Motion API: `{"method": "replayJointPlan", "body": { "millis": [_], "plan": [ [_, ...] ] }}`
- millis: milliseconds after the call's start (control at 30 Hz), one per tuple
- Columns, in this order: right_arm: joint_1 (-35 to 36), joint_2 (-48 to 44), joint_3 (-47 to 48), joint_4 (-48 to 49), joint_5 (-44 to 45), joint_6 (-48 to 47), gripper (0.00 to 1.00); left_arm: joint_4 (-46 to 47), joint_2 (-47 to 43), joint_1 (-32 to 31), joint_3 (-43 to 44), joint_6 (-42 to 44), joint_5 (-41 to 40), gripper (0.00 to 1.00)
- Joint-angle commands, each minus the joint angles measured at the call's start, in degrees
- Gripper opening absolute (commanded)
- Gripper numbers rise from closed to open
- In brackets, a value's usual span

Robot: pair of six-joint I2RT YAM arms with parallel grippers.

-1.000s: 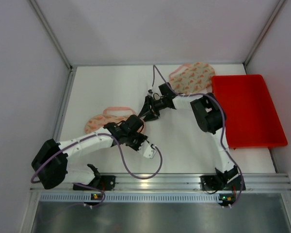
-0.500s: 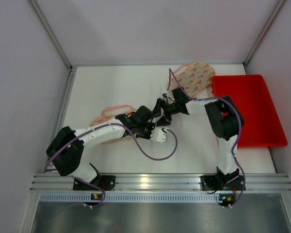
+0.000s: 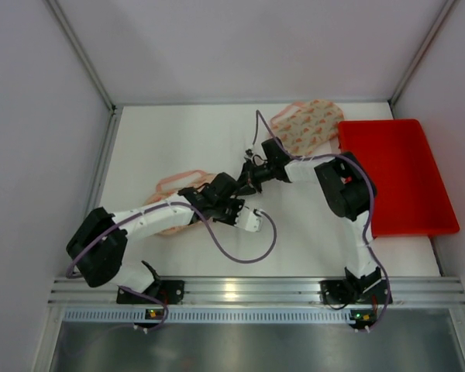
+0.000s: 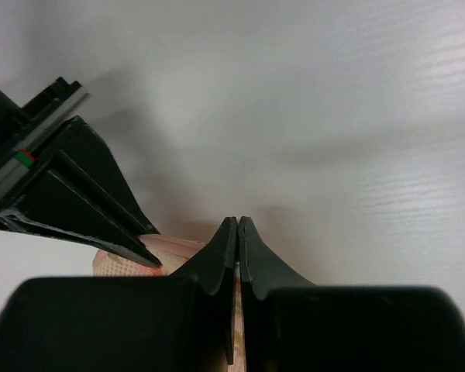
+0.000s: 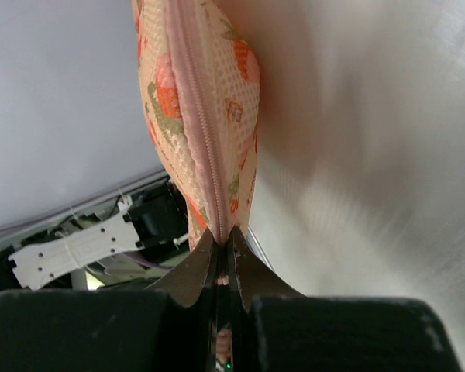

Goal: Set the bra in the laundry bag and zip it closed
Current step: Zip the zipper on the laundry bag.

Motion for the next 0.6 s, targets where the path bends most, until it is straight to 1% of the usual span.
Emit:
{"method": "replayJointPlan", "body": {
  "millis": [0,33,100,233,333,367,400,433,467,533,567],
  "plan": [
    [-2.2,0.9,7.3,-3.8,0.7,-7.4,0.0,-1.8,-6.1,-0.2,-4.2,3.9,4.4,0.0],
    [-2.6,1.4,8.4,-5.8,0.8,-10.5,0.0,-2.6,-6.8,-0.2,-5.9,3.7,4.9,0.0],
    [-3.0,2.5,11.0,-10.1,1.2,-13.4,0.0,-4.3,-8.6,-0.2,-7.7,3.4,5.2,0.0],
    [-4.2,4.2,14.7,-14.8,3.0,-19.9,0.0,-6.0,-11.4,-0.2,-11.1,2.3,6.0,0.0],
    [-4.4,4.8,15.6,-15.2,3.3,-20.6,0.0,-6.0,-12.9,-0.2,-12.1,1.1,6.3,0.0],
    [-4.3,4.8,15.7,-15.1,3.2,-20.6,0.0,-5.9,-12.7,-0.2,-10.5,-0.2,5.5,0.02],
    [-4.4,4.7,15.8,-14.5,3.0,-20.6,0.0,-6.0,-12.5,-0.2,-9.2,-3.7,4.9,0.19],
    [-4.4,4.7,15.9,-14.4,3.2,-21.0,0.0,-5.9,-12.2,-0.2,-7.8,-6.1,4.1,0.28],
    [-4.4,4.8,16.7,-14.5,3.3,-21.7,0.0,-5.9,-12.2,-0.2,-4.4,-8.0,2.2,0.33],
    [-4.6,5.1,18.4,-17.3,5.0,-25.6,0.0,-5.9,-12.8,0.5,-2.0,-13.4,0.6,0.43],
    [-4.7,5.3,19.8,-18.2,5.7,-26.7,0.0,-6.0,-13.0,1.2,-1.3,-14.7,0.0,0.47]
  ]
}}
